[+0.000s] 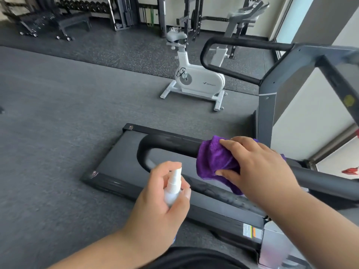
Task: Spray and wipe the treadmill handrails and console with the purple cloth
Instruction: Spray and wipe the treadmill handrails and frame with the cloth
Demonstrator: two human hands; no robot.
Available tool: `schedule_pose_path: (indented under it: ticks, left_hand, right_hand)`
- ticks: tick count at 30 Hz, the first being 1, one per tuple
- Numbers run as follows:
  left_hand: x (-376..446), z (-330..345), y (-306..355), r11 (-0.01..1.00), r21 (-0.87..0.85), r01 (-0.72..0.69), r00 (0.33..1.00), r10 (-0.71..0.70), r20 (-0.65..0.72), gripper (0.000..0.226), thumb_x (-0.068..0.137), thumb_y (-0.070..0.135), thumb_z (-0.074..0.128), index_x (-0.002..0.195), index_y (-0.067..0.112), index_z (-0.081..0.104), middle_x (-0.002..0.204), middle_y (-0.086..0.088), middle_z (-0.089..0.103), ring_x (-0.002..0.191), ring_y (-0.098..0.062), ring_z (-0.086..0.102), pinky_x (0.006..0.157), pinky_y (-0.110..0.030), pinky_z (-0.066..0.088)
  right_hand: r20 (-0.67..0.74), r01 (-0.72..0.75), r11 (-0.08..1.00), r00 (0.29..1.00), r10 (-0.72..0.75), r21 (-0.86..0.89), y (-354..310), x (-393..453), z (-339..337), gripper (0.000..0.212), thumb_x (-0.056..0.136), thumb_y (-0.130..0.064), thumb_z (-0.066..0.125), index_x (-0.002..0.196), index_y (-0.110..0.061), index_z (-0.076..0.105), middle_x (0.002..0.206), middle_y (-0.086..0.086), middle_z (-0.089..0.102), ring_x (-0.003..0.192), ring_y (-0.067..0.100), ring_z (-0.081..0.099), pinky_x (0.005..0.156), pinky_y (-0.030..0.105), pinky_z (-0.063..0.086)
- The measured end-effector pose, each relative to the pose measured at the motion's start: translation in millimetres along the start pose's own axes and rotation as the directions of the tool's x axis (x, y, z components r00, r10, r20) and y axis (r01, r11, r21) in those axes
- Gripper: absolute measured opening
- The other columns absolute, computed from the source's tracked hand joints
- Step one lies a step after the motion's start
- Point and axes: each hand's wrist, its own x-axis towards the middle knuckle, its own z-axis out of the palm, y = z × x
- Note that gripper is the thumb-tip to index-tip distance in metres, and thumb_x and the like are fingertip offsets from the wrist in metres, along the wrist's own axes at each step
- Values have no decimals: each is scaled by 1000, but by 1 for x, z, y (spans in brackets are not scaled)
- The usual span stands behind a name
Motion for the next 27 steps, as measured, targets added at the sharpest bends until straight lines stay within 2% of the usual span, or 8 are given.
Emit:
schedule_pose_path:
  ticks: [4, 10, 14, 18, 20, 23, 25, 27]
  left_hand:
    - [4, -18, -9, 1000, -6, -19, 1000, 19, -8, 45, 88, 32, 57, 125, 51, 39, 89, 5, 63, 68, -19, 61, 63, -26, 51]
    - [11, -34, -19, 999, -38, -27, 999, 28, 19, 47, 89, 34, 57, 125, 55, 37, 88, 7, 62, 73, -17, 61, 66, -17, 47]
    - [16, -49, -26, 996, -82, -22, 999, 24, 32, 46, 91, 33, 58, 127, 52, 37, 87, 5, 62, 69, -18, 59, 63, -21, 49]
    - [16, -69, -40, 996, -92, -5, 1000, 7, 29, 45, 92, 36, 57, 129, 51, 36, 87, 2, 61, 66, -22, 58, 58, -36, 53]
    - [17, -78, -47, 994, -103, 20, 1000, -18, 16, 45, 91, 35, 57, 128, 51, 37, 88, 1, 61, 64, -23, 58, 57, -38, 53]
    - [20, -88, -56, 990, -139, 40, 999, -39, 10, 46, 90, 33, 58, 128, 49, 38, 88, 2, 62, 64, -22, 59, 58, -38, 53]
    - [22, -92, -60, 988, -150, 31, 1000, -30, 8, 47, 90, 32, 58, 129, 49, 37, 88, 2, 62, 65, -22, 59, 58, -38, 54]
    - [23, -94, -62, 986, -162, 30, 1000, -30, 2, 46, 90, 33, 58, 129, 48, 38, 86, 0, 61, 63, -25, 58, 56, -44, 53]
  right_hand:
    - [115, -11, 1000, 993, 13, -22, -47, 31, -1, 91, 76, -94, 15, 144, -39, 38, 131, -5, 56, 107, 29, 60, 82, 44, 53]
    - [149, 70, 997, 987, -63, -40, -129, 92, 22, 57, 89, -72, 42, 124, -27, 47, 120, 0, 54, 99, 29, 58, 67, 37, 38]
    - [172, 100, 994, 979, -106, 45, -131, 98, 23, 53, 91, -61, 50, 135, -32, 44, 135, -2, 48, 109, 31, 56, 80, 41, 49]
    - [155, -2, 988, 988, -23, 157, -91, 71, 10, 65, 83, -71, 48, 137, -35, 49, 136, -8, 54, 113, 27, 59, 89, 40, 51]
    - [105, -33, 991, 994, 20, 127, -74, 55, 7, 66, 82, -75, 42, 134, -35, 52, 135, -10, 56, 116, 26, 58, 97, 43, 46]
    - [55, -41, 998, 998, 39, 43, -73, 46, 7, 70, 84, -80, 40, 133, -33, 55, 144, -7, 51, 133, 27, 44, 111, 57, 32]
    - [102, -57, 998, 993, 54, 24, -88, 56, 7, 82, 80, -87, 30, 129, -26, 56, 145, -3, 50, 127, 29, 50, 105, 53, 41]
    - [130, -57, 997, 989, 65, -60, -110, 73, 8, 82, 79, -87, 28, 123, -23, 54, 132, -1, 58, 109, 30, 60, 88, 45, 51]
